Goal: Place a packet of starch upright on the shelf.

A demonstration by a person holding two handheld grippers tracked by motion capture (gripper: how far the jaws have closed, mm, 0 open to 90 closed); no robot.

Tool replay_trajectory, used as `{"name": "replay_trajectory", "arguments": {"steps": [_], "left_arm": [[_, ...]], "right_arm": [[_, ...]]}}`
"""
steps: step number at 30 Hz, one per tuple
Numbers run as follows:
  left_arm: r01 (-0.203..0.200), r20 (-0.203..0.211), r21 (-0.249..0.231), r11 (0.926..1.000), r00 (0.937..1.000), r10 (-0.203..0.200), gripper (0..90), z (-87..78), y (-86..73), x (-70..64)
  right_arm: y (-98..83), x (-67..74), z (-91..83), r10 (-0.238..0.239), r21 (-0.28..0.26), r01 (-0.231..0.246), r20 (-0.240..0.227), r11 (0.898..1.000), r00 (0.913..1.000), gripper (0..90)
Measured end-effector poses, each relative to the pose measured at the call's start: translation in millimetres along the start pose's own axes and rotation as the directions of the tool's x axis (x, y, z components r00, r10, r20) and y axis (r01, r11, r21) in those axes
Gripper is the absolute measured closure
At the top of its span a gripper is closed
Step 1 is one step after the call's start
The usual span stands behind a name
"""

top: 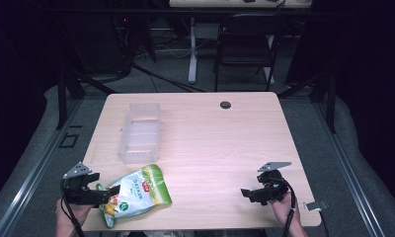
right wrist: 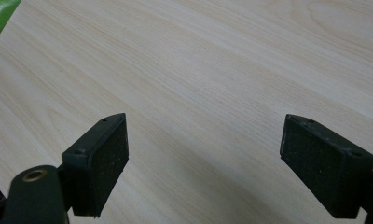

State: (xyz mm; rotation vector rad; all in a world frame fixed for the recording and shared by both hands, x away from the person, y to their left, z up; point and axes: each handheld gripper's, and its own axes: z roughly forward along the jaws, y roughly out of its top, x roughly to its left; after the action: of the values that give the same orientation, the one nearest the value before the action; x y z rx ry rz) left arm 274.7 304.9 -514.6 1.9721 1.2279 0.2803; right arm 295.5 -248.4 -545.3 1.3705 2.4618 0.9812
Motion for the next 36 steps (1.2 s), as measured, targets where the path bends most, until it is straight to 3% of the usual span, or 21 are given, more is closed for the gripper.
{"name": "replay_trajectory", "arguments": {"steps": [15,28,36], "left_arm": [[0.007,0.048,0.008,0.9999,0.9988,-0.007,0.1,-1.5,7.6,1.0],[-0.045,0.118,0.052,0.9976,0.9923,0.039,0.1,9.7,27.4,-2.9],[-0.076,0.137,0.079,0.994,0.9885,0.065,0.1,18.7,36.6,-8.4]], "right_arm": [[0.0,1.8,0.8,-0.005,0.003,0.005,-0.007,1.0,1.0,14.8],[0.0,2.0,2.5,-0.006,0.0,0.006,-0.007,1.0,1.0,14.8],[0.0,3.2,2.8,-0.016,0.014,0.017,-0.012,1.0,0.9998,14.8]]}}
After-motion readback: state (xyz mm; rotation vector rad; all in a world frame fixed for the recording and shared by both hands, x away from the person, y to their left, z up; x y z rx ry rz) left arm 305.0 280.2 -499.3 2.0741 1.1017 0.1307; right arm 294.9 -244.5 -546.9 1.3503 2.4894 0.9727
